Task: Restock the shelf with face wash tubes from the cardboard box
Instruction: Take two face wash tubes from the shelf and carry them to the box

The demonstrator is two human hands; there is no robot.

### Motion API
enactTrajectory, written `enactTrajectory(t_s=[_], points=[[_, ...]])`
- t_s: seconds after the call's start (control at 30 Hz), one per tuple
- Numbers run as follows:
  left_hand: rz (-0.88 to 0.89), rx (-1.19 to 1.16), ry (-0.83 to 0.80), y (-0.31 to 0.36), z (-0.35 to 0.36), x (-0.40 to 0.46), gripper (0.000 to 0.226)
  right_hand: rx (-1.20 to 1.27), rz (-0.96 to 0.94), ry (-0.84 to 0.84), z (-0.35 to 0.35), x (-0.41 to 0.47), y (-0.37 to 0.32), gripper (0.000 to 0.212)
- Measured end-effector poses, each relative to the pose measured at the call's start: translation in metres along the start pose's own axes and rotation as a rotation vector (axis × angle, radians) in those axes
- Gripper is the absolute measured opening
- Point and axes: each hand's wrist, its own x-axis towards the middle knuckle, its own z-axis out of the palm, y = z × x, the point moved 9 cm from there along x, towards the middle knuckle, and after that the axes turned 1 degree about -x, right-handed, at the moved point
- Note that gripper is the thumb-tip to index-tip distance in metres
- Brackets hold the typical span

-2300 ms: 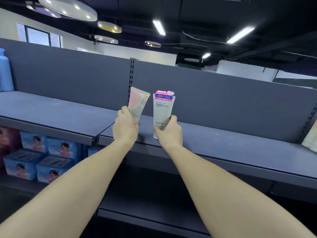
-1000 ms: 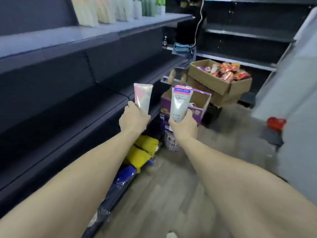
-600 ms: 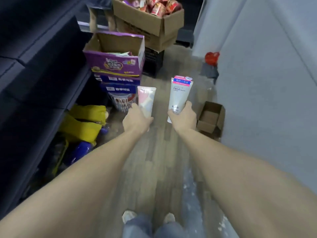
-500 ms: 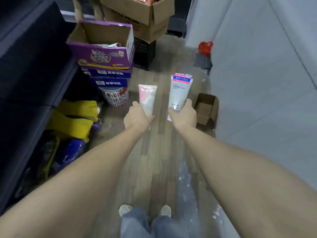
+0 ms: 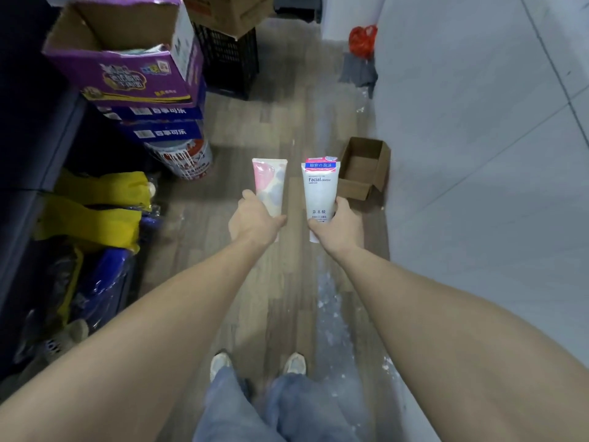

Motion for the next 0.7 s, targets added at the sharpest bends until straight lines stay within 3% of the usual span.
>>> enactTrajectory(t_s=[0.33,0.7], points=[[-0.058,-0.008,-0.024,0.014,0.017,0.033,0.064,-0.029,0.052,-0.041,0.003,0.041,0.012,0.055],[-0.062,-0.004,-0.106,0.043,0.027,0.151,0.062,-0.023,0.122,-0.028,0.012,0.131,-0.017,0.056]])
